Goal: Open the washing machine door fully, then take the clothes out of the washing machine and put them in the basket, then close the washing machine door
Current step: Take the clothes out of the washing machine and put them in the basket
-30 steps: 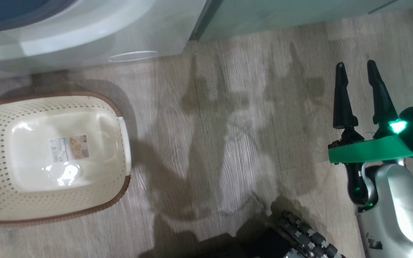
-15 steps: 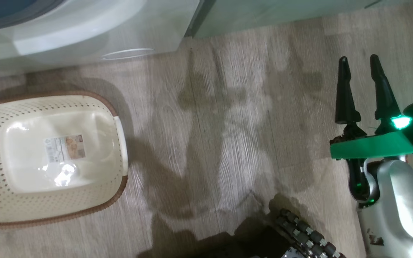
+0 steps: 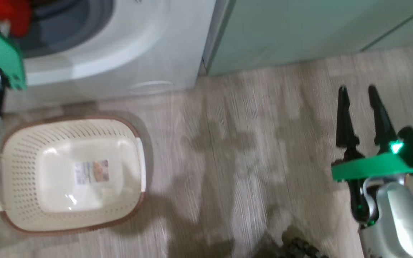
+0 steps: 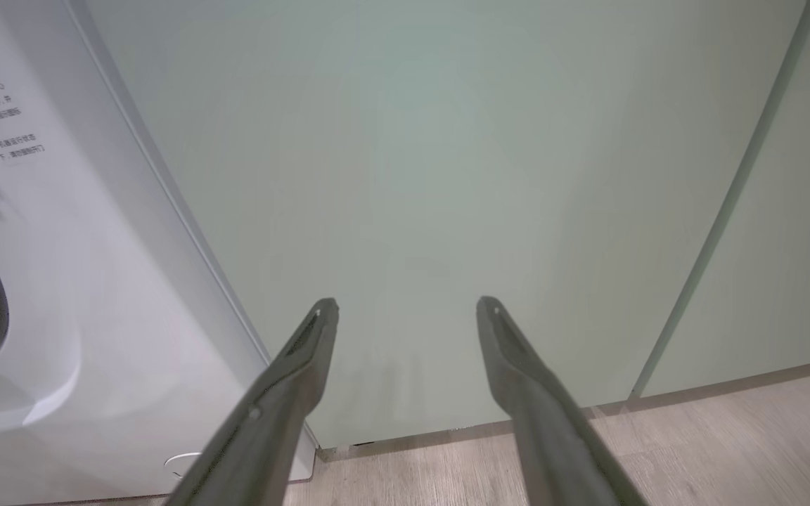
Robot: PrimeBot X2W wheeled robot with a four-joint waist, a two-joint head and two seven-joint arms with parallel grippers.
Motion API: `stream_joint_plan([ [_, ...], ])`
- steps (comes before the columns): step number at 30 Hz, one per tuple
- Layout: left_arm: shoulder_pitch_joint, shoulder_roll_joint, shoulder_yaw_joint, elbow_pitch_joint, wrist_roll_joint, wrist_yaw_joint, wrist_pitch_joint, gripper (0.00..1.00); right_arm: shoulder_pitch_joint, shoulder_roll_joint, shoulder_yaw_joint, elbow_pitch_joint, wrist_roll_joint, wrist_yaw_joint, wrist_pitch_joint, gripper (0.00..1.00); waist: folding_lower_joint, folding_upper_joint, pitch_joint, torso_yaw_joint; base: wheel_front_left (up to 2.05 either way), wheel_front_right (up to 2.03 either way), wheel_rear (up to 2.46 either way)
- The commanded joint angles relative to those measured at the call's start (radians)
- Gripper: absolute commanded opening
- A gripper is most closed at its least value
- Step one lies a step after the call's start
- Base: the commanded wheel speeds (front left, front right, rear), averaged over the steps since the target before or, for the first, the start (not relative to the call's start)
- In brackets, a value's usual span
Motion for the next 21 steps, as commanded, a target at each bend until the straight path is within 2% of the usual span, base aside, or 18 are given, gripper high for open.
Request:
stream_joint_plan([
  [1, 0.033, 0.027, 0.026, -0.017, -0.024, -0.007, -0.046, 0.00, 0.039, 0.004, 0.014, -0.016, -0.009, 0.007, -0.006, 1.00, -0.0001, 0.0000, -0.080, 0.030, 0.00, 0.00, 0.00],
  [6, 0.153, -0.022, 0.042, -0.027, -0.070, -0.029, -0.119, 0.00, 0.084, 0.004, -0.001, 0.003, -0.017, 0.007, -0.006, 1.00, -0.0001, 0.0000, -0.165, 0.064, 0.00, 0.00, 0.00],
  [12, 0.287, -0.071, 0.031, -0.075, -0.089, -0.037, -0.147, 0.00, 0.121, 0.004, -0.013, 0.017, -0.027, 0.007, -0.006, 1.00, -0.0001, 0.0000, -0.246, 0.105, 0.00, 0.00, 0.00],
  [21, 0.488, -0.117, 0.007, -0.143, -0.091, -0.019, -0.153, 0.00, 0.157, 0.001, -0.015, 0.033, -0.028, 0.007, -0.006, 1.00, -0.0001, 0.0000, -0.321, 0.143, 0.00, 0.00, 0.00],
])
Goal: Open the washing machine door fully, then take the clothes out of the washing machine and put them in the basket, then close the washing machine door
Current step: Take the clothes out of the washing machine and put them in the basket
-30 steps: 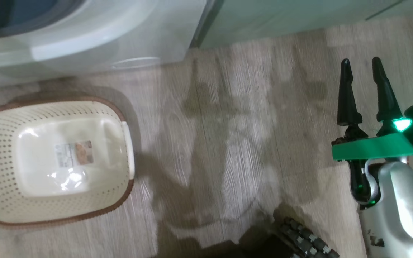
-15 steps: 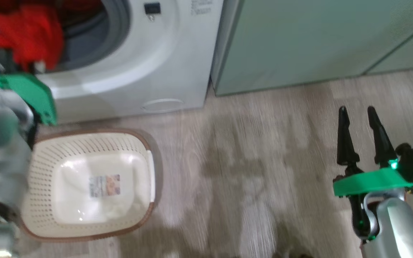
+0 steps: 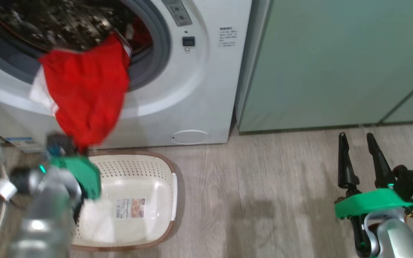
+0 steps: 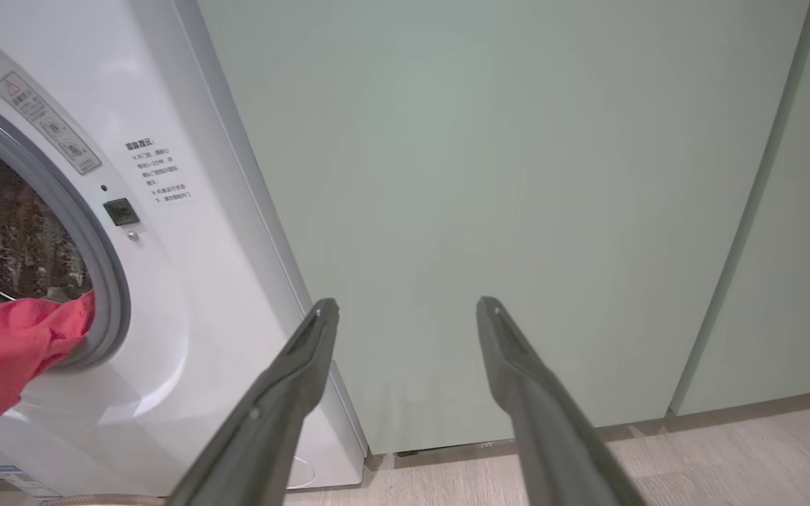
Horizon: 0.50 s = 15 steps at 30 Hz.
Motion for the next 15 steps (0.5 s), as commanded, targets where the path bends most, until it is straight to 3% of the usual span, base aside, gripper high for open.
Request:
stream_joint_plan([
  [1, 0.003, 0.024, 0.017, -0.028, -0.011, 0.005, -0.008, 0.00, 0.002, -0.001, 0.021, -0.025, -0.006, 0.007, -0.006, 1.00, 0.0000, -0.0001, -0.022, 0.015, 0.00, 0.00, 0.00],
  [15, 0.214, -0.024, -0.030, -0.051, -0.042, -0.013, 0.130, 0.00, 0.014, -0.018, 0.039, -0.017, 0.009, 0.007, -0.006, 1.00, 0.0000, -0.0001, -0.038, 0.008, 0.00, 0.00, 0.00],
])
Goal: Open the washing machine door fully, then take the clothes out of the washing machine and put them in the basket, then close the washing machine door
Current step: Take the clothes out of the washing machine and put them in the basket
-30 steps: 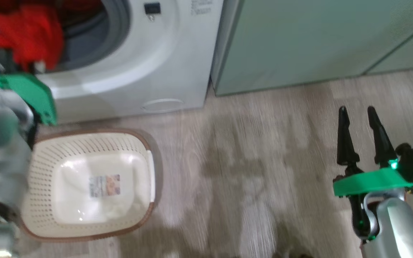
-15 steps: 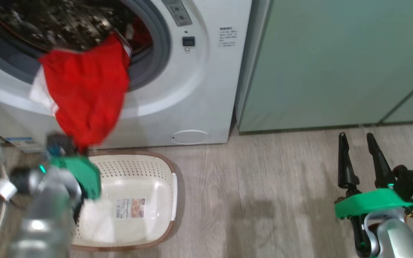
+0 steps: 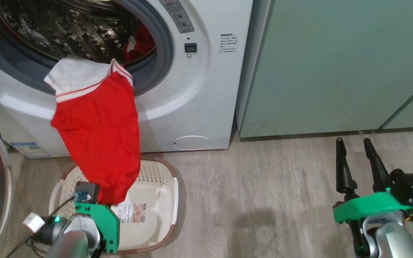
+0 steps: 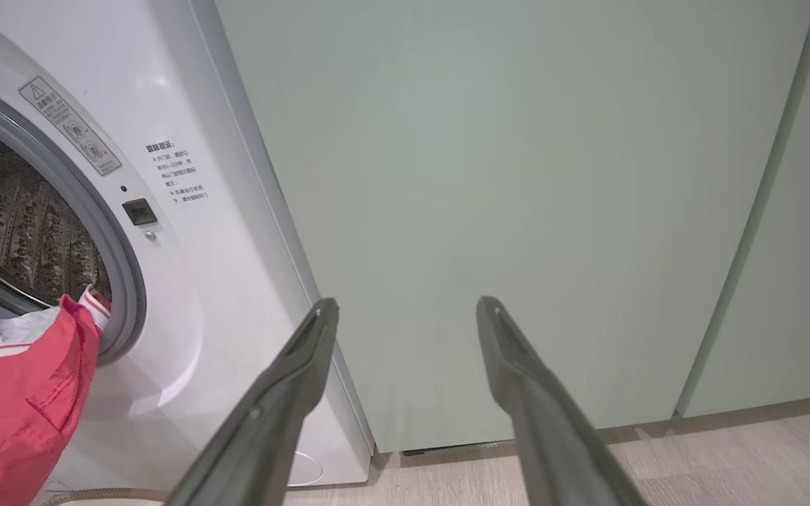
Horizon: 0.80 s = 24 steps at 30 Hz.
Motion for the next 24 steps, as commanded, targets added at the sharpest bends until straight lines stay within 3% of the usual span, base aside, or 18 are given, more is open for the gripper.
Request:
stream_joint_plan([
  [1, 0.000, 0.026, 0.020, -0.014, -0.008, -0.003, 0.008, 0.00, -0.003, -0.013, 0.027, -0.028, 0.006, 0.007, -0.006, 1.00, 0.0000, -0.0001, 0.004, -0.004, 0.00, 0.00, 0.00],
  [10, 0.035, 0.033, 0.016, 0.044, -0.063, -0.013, 0.118, 0.00, -0.012, -0.019, 0.033, -0.027, 0.004, 0.007, -0.006, 1.00, 0.0000, -0.0001, 0.034, -0.023, 0.00, 0.00, 0.00],
  [24, -0.073, 0.060, 0.033, 0.095, -0.129, -0.016, 0.077, 0.00, -0.049, -0.035, 0.027, -0.042, -0.010, 0.007, -0.006, 1.00, 0.0000, -0.0001, 0.116, -0.017, 0.00, 0.00, 0.00],
])
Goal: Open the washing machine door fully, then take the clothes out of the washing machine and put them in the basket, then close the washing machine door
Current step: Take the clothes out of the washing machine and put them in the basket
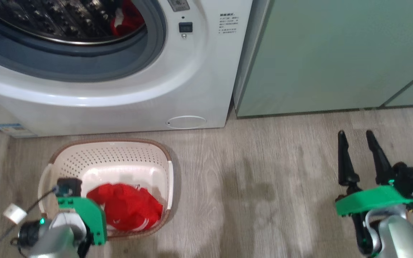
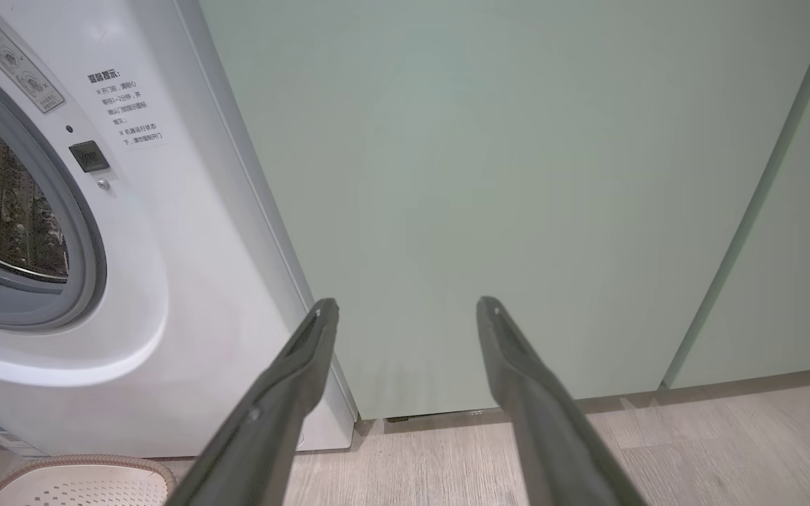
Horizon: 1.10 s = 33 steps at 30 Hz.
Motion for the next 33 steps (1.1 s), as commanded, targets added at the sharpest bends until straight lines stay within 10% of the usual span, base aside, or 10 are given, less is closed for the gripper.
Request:
stream_joint_plan([
  [1, -0.051, 0.038, 0.032, -0.009, -0.016, -0.006, -0.022, 0.00, -0.039, -0.021, 0.018, -0.039, -0.008, 0.007, -0.006, 1.00, 0.0000, -0.0001, 0.019, -0.002, 0.00, 0.00, 0.00],
  [13, -0.180, 0.044, 0.025, 0.034, -0.040, 0.002, -0.053, 0.00, -0.096, -0.019, 0.002, -0.079, -0.032, 0.007, -0.006, 1.00, 0.0000, -0.0001, 0.173, -0.033, 0.00, 0.00, 0.00],
  [20, -0.199, 0.034, 0.035, 0.047, -0.062, 0.022, -0.062, 1.00, -0.104, -0.015, -0.012, -0.083, -0.039, 0.007, -0.006, 1.00, 0.0000, -0.0001, 0.191, -0.038, 0.00, 0.00, 0.00],
  [33, -0.144, 0.019, 0.014, 0.054, -0.068, 0.022, -0.120, 1.00, -0.089, -0.010, -0.010, -0.061, -0.034, 0.007, -0.006, 1.00, 0.0000, -0.0001, 0.103, -0.009, 0.00, 0.00, 0.00],
])
